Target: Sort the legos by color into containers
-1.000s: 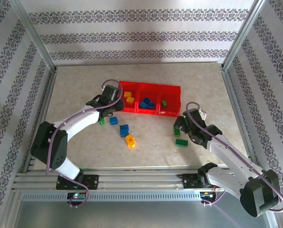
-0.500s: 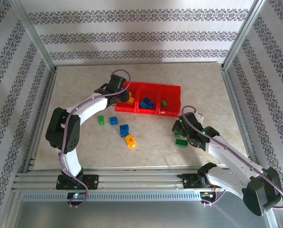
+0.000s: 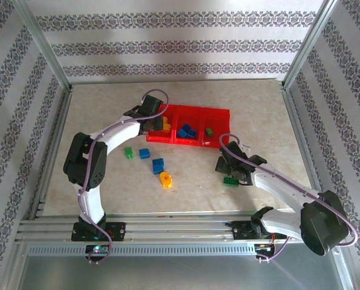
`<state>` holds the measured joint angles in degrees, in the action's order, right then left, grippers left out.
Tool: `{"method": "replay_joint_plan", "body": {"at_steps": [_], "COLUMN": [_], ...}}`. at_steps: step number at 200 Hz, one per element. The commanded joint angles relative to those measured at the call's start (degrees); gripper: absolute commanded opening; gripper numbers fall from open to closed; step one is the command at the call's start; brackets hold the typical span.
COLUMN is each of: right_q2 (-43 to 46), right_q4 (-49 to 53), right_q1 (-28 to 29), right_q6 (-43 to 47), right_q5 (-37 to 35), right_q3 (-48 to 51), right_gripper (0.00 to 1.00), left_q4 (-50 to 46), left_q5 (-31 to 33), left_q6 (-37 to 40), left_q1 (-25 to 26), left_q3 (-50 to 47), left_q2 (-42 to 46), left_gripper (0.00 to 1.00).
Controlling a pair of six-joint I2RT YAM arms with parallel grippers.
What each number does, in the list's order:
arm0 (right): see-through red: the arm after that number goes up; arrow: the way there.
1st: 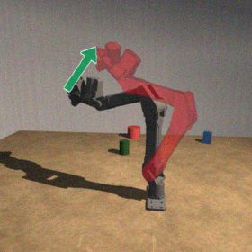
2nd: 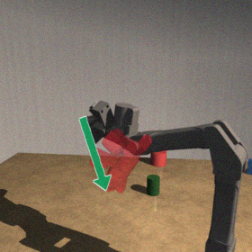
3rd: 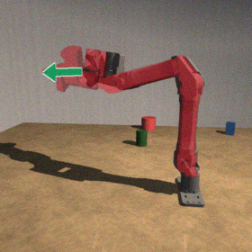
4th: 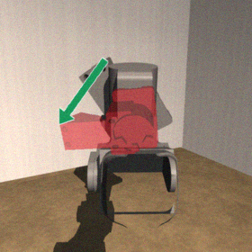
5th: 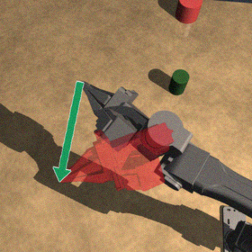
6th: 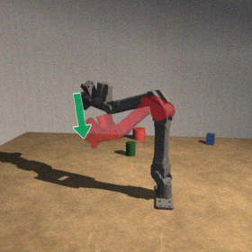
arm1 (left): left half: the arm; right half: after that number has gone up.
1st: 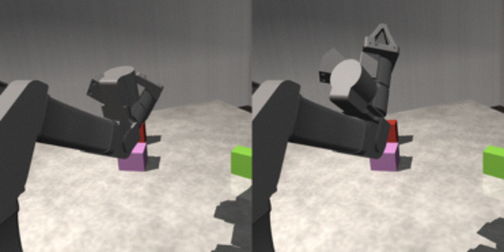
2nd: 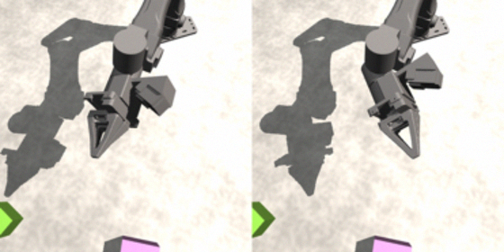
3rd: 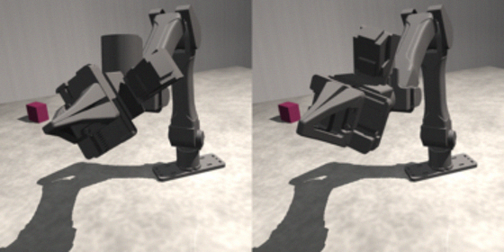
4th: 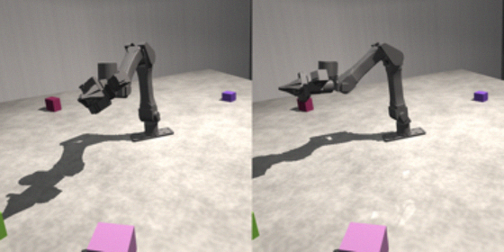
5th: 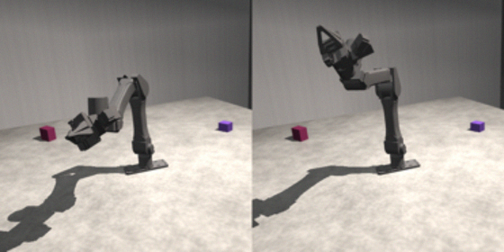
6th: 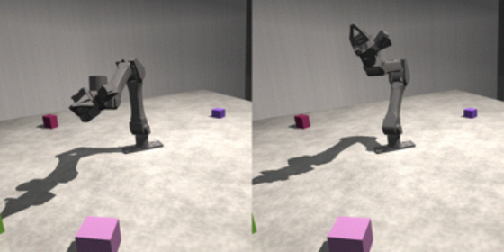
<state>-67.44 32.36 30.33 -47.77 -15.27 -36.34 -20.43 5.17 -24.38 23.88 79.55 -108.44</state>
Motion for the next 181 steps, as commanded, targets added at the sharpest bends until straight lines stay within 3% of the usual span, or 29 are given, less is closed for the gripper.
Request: {"method": "replay_joint_plan", "body": {"at_steps": [1, 69, 94, 162, 181], "right_q2": [-1.6, -6.6, -8.1, -14.1, -16.0], "right_q4": [-1.7, -2.1, -2.2, -2.2, -2.4], "right_q1": [0.8, 0.8, 0.8, -0.3, -1.0], "right_q6": [1.0, 1.8, 2.3, 5.5, 6.5], "right_q5": [1.2, 2.9, 3.3, 2.3, 2.6], "right_q3": [-1.8, -2.8, -3.3, -6.7, -7.7], "right_gripper": [0.9, 0.83, 0.81, 0.78, 0.76], "left_q4": [-1.1, 0.7, 1.7, 3.4, 3.8], "left_q5": [0.9, -0.9, -1.6, -1.8, -1.3], "left_q6": [0.3, -1.2, -2.0, -4.3, -4.4], "left_q1": [-0.4, 0.4, 0.4, 0.4, 0.4], "left_q3": [1.9, 1.1, -0.6, -7.6, -9.8], "left_q2": [-1.2, 0.5, 3.0, 11.8, 14.3], "left_gripper": [0.45, 0.5, 0.56, 0.89, 0.91]}}
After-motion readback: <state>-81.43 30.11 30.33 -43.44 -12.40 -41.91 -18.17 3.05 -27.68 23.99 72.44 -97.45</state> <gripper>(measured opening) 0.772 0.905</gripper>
